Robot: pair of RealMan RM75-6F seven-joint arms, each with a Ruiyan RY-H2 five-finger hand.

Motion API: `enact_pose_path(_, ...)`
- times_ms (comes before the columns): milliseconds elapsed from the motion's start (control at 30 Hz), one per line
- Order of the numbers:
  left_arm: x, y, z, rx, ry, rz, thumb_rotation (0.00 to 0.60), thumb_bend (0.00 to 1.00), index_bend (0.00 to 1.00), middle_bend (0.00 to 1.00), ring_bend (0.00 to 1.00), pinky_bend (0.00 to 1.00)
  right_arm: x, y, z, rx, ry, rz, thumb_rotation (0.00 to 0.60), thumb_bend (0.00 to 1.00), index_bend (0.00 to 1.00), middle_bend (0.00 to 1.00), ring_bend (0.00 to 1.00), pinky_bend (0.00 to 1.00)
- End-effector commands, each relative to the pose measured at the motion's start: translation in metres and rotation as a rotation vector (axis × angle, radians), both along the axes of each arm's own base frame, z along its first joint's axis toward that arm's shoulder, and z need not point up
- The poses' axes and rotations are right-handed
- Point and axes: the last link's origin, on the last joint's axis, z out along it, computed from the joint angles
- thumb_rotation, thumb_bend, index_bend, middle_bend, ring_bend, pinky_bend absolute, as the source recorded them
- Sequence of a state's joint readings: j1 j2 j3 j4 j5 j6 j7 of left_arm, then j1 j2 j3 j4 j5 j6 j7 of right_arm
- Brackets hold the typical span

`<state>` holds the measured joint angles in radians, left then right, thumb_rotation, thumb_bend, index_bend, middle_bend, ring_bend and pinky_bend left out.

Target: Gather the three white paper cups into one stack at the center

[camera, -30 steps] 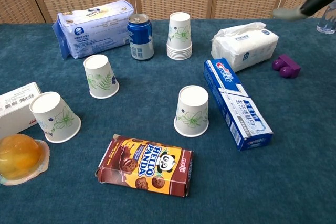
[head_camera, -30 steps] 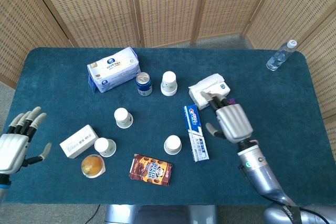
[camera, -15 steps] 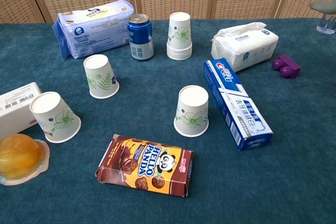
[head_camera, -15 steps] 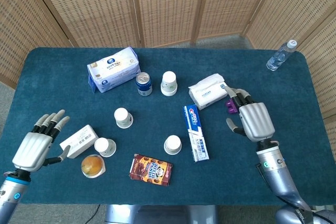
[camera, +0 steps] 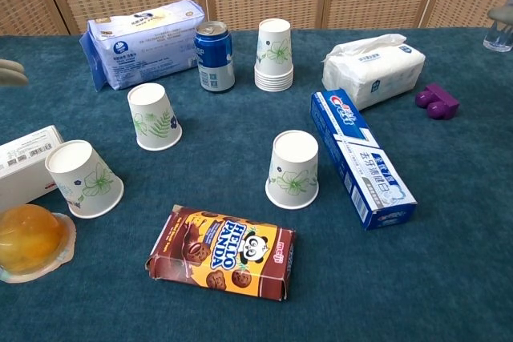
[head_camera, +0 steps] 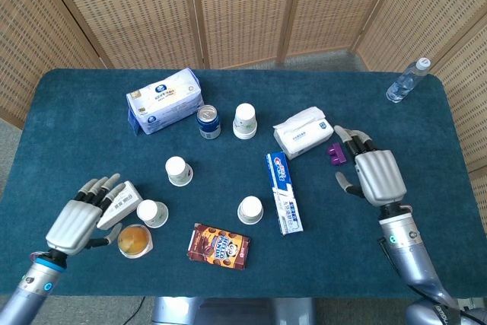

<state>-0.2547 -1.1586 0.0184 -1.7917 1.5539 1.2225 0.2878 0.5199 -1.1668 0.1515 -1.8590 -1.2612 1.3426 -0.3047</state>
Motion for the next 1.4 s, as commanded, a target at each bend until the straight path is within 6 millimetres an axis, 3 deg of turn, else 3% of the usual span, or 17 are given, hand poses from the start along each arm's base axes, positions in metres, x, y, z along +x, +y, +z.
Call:
enact_pose_path(33, 0.001, 0.003, -0.008, -0.02, 0.001, 0.0, 0.378, 0.46, 0.0, 0.0, 0.0, 0.13, -0.002, 0.0, 0.0, 0.002, 0.001, -0.004, 0.6, 0.37, 0.03, 0.2, 0.17, 0.59)
enact_pose_path(500, 0.011, 0.013, -0.051, -0.116, 0.021, -0.037, 0.39, 0.46, 0.0, 0.0, 0.0, 0.16, -0.012, 0.002, 0.007, -0.008, 0.0, -0.038, 0.6, 0.37, 0.03, 0.2, 0.17, 0.59)
enact_pose_path(667, 0.011, 0.015, -0.058, -0.127, 0.014, -0.037, 0.437, 0.47, 0.01, 0.0, 0.01, 0.19, -0.015, 0.003, 0.008, -0.01, -0.003, -0.046, 0.6, 0.37, 0.03, 0.2, 0.17, 0.59)
enact_pose_path(1067, 0.015, 0.017, -0.072, -0.143, -0.014, -0.052, 0.598, 0.47, 0.11, 0.05, 0.14, 0.36, -0.018, 0.004, 0.01, -0.009, -0.016, -0.055, 0.6, 0.37, 0.03, 0.2, 0.17, 0.59)
enact_pose_path(1400, 0.02, 0.02, -0.07, -0.116, -0.061, -0.075, 0.6, 0.47, 0.24, 0.17, 0.3, 0.5, -0.02, 0.005, 0.013, -0.018, -0.022, -0.061, 0.6, 0.37, 0.03, 0.2, 0.17, 0.59)
